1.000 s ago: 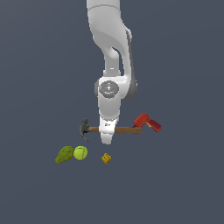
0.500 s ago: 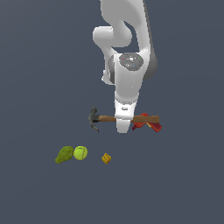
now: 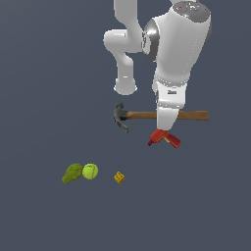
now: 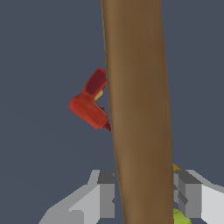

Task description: Pick up a designated object from a clutter of objects.

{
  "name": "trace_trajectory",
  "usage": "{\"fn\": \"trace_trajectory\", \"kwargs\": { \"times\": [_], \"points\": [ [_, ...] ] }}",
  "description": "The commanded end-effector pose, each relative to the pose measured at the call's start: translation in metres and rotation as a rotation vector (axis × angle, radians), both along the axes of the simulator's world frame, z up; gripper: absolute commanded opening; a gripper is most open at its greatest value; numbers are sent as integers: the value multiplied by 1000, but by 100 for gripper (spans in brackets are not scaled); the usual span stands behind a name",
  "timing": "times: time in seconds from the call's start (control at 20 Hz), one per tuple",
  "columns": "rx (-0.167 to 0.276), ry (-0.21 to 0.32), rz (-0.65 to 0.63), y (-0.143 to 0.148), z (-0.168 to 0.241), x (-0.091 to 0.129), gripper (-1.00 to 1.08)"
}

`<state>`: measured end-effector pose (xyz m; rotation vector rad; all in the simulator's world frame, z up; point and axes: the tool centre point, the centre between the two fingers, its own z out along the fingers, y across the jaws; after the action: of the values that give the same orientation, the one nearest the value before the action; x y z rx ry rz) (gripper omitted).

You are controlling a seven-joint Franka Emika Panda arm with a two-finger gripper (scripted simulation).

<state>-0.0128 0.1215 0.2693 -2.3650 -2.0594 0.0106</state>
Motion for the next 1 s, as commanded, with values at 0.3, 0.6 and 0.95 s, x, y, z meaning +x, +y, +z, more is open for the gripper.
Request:
{"fn": "trace_trajectory", "kwargs": {
  "times": [0.3, 0.6, 0.95],
  "points": [
    [1, -5, -3, 52, 86, -2, -100],
    [1, -7, -7, 79, 130, 0, -100],
    [0, -8, -9, 96, 159, 2, -100]
  ]
}}
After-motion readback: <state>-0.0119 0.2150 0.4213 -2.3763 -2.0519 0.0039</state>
